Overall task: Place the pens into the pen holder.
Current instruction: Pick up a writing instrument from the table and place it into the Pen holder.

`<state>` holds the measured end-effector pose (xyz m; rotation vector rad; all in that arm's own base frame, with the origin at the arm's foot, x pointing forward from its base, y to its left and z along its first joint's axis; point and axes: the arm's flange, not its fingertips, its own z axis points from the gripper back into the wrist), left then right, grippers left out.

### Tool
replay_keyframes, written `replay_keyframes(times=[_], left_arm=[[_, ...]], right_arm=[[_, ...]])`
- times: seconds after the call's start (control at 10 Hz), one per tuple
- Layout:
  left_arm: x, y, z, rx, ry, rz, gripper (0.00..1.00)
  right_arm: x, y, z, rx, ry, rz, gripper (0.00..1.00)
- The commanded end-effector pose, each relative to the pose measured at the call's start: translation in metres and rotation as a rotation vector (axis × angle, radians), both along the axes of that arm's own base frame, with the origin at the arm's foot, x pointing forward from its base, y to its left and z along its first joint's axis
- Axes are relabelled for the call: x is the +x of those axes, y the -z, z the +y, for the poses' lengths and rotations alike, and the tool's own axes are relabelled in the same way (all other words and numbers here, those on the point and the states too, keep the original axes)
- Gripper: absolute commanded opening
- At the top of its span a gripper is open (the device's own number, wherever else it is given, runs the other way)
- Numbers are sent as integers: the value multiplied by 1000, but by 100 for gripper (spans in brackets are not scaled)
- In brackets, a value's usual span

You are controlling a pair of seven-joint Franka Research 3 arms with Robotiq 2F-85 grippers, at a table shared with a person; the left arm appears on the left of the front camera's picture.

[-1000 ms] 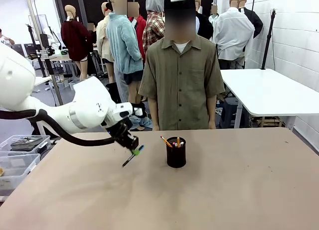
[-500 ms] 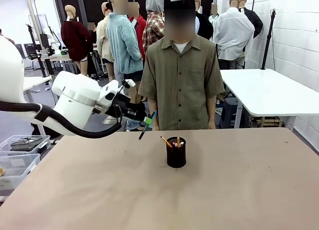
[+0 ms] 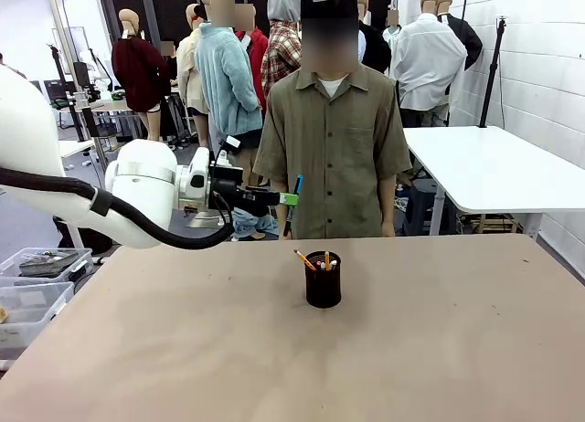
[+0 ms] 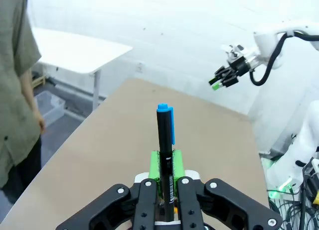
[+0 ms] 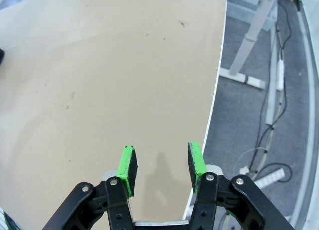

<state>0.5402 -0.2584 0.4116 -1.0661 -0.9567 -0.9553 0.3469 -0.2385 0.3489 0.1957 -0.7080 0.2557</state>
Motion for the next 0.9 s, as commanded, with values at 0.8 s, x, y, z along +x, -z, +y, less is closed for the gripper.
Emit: replay_keyframes(times=[0.8], left_arm=[[26,65,-50,-130,96,-38,0]], right_arm=[[1,1,1,-13,0,6,54]])
